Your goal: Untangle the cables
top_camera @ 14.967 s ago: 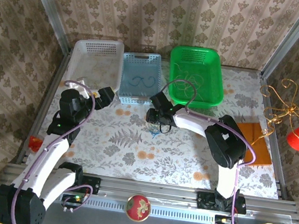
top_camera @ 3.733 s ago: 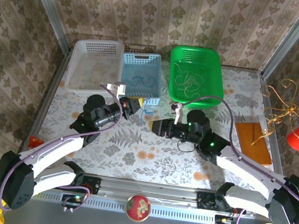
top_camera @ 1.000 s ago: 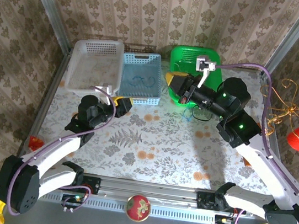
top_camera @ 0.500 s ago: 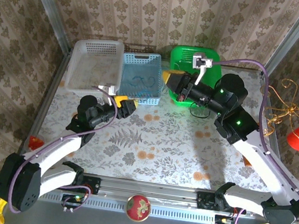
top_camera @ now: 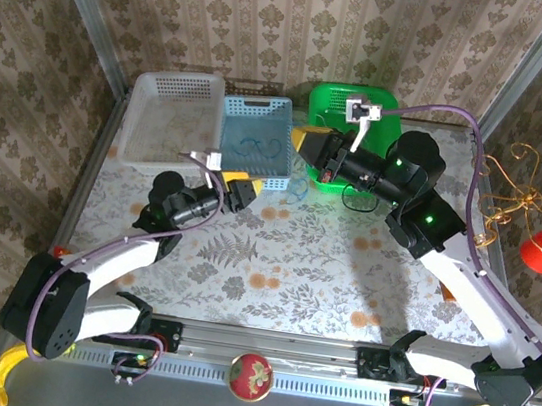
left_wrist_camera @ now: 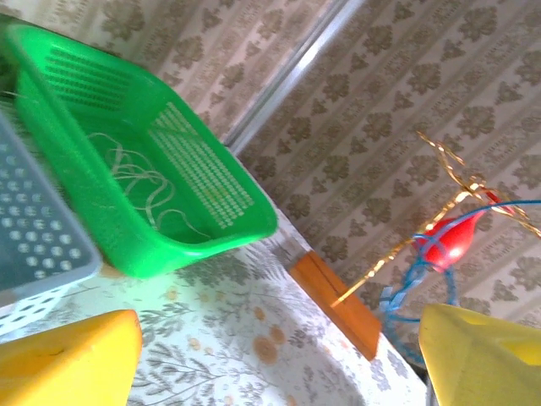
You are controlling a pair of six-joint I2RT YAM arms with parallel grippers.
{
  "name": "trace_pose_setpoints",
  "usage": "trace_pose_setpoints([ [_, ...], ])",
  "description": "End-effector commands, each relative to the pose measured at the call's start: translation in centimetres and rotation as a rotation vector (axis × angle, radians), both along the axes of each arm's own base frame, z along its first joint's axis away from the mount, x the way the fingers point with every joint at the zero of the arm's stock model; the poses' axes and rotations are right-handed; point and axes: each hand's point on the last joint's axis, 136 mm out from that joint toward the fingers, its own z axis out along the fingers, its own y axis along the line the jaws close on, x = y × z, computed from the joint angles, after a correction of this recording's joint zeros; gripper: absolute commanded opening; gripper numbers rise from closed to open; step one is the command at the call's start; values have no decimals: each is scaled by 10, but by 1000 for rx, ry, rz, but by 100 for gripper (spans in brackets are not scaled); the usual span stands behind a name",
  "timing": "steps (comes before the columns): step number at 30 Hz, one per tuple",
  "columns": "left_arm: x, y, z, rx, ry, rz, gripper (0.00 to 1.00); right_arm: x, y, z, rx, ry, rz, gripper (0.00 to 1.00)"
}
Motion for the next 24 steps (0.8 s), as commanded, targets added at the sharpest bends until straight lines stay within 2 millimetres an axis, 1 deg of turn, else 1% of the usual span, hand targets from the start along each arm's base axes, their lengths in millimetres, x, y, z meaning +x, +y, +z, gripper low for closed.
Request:
trace_pose_setpoints([
  [1,-12,-16,37,-68,-96,-85,86,-14,-6,25,51,-46,26,0],
  [5,-13,-25,38,-73,-97,-95,87,-12,0,25,68,-37,45,0],
  [8,-9,-25,35,-68,-85,-67,87,-12,6,24,77,-29,64,0],
  [12,-3,-24,28,-51,-71,-33,87,-15,13,25,82,-27,89,0],
  [17,0,-31,22,-29,-57,-38,87,-22,18,26,85,-30,110,0],
  [21,-3,-39,18,-19,-52,-59,86,-26,21,26,84,-32,118,0],
  [24,-4,-41,18,-16,-58,-57,86,-27,22,26,83,-33,120,0],
])
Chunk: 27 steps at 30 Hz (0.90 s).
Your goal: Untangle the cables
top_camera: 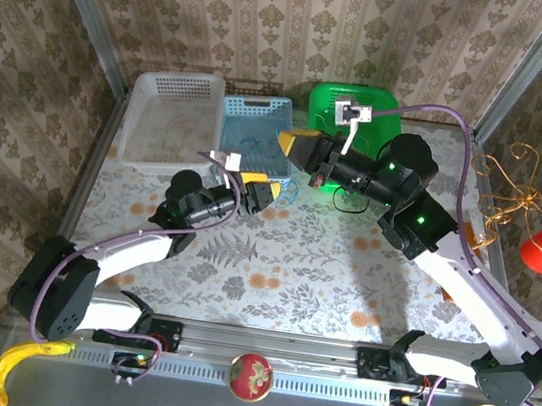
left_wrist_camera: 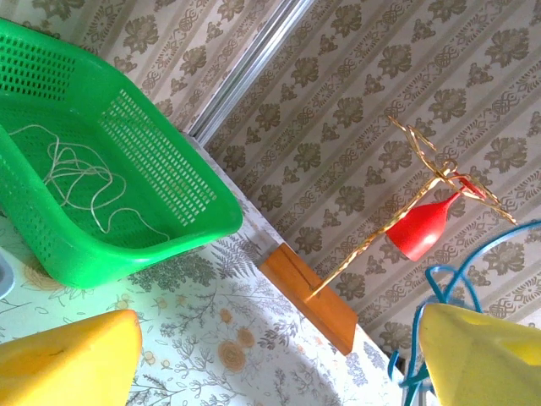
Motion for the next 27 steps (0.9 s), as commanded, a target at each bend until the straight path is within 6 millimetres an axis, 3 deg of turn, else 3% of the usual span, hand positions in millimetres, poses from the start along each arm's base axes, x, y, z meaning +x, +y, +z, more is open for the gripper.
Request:
trace_pose_setpoints([
  [1,1,-4,12,-5,-48,5,86,-10,0,19,37,-40,25,0],
  [12,-1,-2,5,63,-63,46,83,-12,7,19,38,-41,36,0],
  [27,-19,12,20,47,-127,97,85,-2,10,12,25,-30,3,0],
])
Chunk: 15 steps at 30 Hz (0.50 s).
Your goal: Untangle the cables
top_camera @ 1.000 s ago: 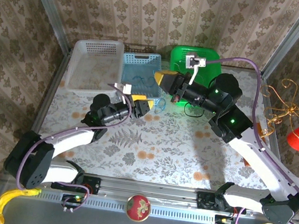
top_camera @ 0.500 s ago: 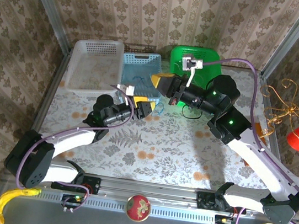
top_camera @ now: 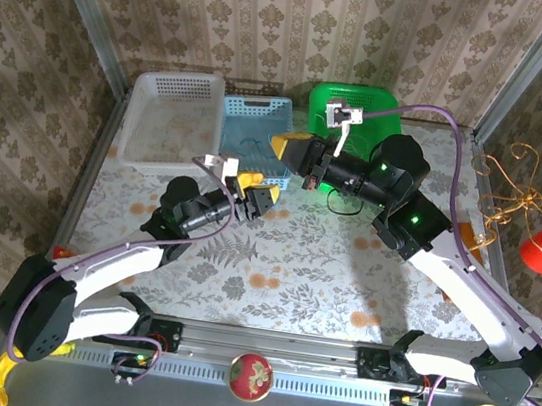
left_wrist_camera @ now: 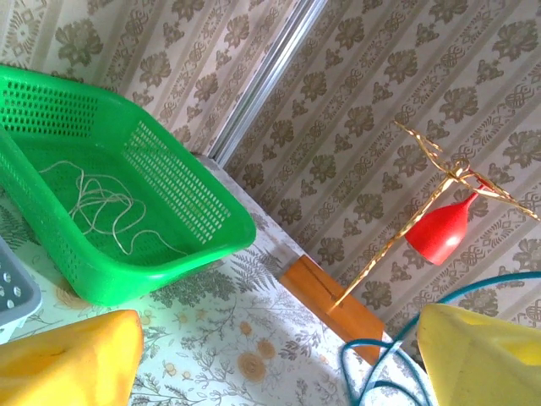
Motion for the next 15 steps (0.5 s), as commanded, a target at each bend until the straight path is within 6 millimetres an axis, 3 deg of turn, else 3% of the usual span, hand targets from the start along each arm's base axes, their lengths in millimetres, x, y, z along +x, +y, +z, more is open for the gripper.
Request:
trace_pose_setpoints([
  [1,-4,4,0,11,-24,18,85,0,0,18,36,-44,-15,0],
  [15,-3,8,-14,19,-11,42,81,0,3,19,34,-46,-12,0],
])
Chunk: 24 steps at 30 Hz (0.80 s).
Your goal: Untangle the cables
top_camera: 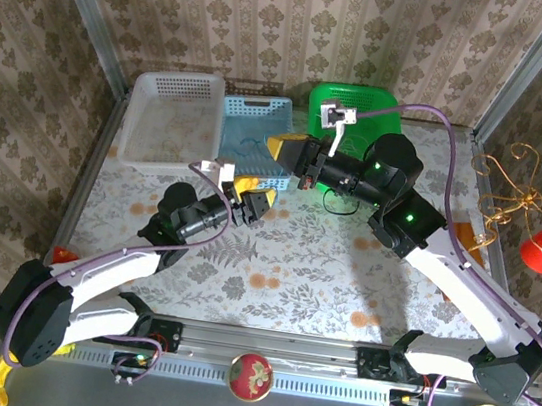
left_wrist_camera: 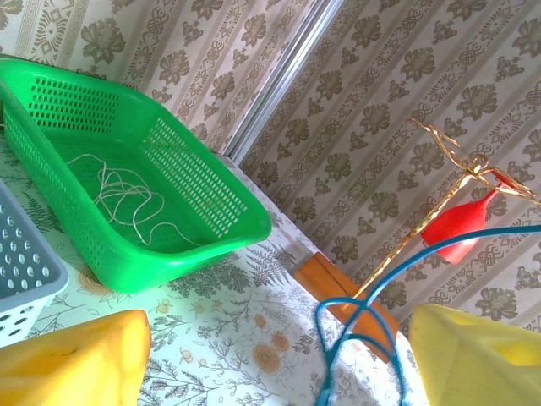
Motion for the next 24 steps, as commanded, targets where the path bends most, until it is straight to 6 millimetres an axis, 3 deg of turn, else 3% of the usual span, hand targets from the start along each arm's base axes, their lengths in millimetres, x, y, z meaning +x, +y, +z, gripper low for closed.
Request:
trace_pose_setpoints([
  [1,-2,1,-1,1,-21,4,81,-3,-3,26,44,-61,-14,0],
  [18,0,4,-14,26,-1,30,70,-10,-3,33,61,-74,-1,0],
  [24,0,6,-13,19,-9,38,71,-11,-4,34,57,-79,-5,0],
])
